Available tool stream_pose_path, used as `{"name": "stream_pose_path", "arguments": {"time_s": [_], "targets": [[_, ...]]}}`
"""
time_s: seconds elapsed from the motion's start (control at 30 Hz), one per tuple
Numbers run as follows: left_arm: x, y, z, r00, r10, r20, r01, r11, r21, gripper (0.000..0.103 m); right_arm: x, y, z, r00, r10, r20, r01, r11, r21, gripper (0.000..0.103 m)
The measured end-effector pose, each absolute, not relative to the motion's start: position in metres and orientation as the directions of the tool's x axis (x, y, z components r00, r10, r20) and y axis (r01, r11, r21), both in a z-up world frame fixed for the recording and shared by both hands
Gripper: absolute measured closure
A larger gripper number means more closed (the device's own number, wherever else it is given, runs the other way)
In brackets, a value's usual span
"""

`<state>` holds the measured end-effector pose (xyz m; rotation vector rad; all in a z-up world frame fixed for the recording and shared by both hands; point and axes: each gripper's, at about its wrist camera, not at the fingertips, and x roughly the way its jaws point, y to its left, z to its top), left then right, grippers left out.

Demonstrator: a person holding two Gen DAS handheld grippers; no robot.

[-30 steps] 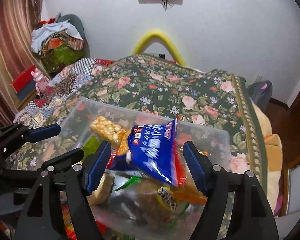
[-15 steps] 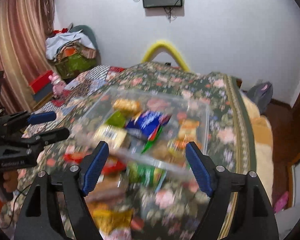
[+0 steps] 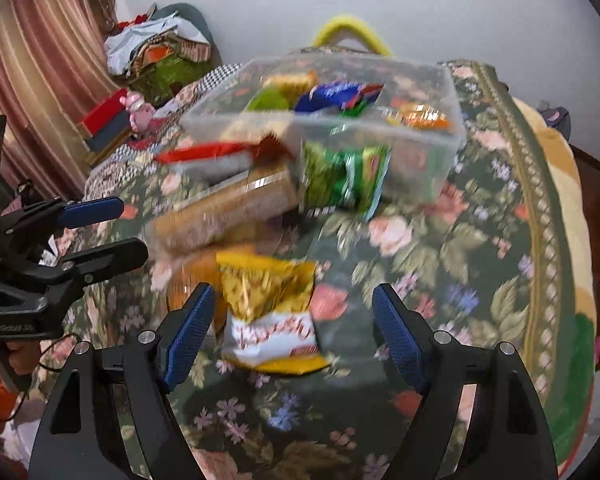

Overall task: Organize snacks
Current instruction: 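Grasp the wrapped bun with left tool while right grasps yellow chip bag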

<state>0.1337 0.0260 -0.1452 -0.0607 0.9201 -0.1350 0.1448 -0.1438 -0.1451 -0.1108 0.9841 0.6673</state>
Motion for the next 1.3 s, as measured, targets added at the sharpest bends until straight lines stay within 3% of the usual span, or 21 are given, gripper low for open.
{"name": "stream_pose_path", "arguments": {"time_s": [0.33, 0.4, 0.53, 0.57, 1.13, 1.3], "targets": [[0.126, 0.016, -0.156, 0.571, -0.160, -0.805, 0.076, 0.987, -0.143, 0.032, 0.151, -0.145, -0.175, 0.337, 0.447, -0.829, -0.529, 0.818, 0.226, 0.024], [0.126, 0.013, -0.157, 0.566, -0.166, -0.807, 0.080, 0.986, -0.147, 0.032, 0.143, -0.140, -0.174, 0.383, 0.412, -0.827, -0.545, 0.824, 0.158, 0.028], [0.131, 0.005, -0.158, 0.551, -0.202, -0.810, 0.098, 0.979, -0.177, 0.032, 0.140, -0.144, -0.169, 0.393, 0.431, -0.812, -0.540, 0.823, 0.175, 0.057], [0.131, 0.003, -0.158, 0.550, -0.213, -0.807, 0.101, 0.977, -0.189, 0.032, 0.141, -0.148, -0.168, 0.389, 0.438, -0.811, -0.536, 0.823, 0.188, 0.058], [0.173, -0.034, -0.194, 0.466, -0.193, -0.863, 0.051, 0.980, -0.191, 0.029, 0.125, -0.209, -0.159, 0.470, 0.406, -0.784, -0.452, 0.873, 0.182, 0.061], [0.174, -0.035, -0.198, 0.515, -0.184, -0.837, 0.049, 0.982, -0.185, 0.033, 0.123, -0.212, -0.155, 0.484, 0.410, -0.773, -0.447, 0.875, 0.185, 0.061]]}}
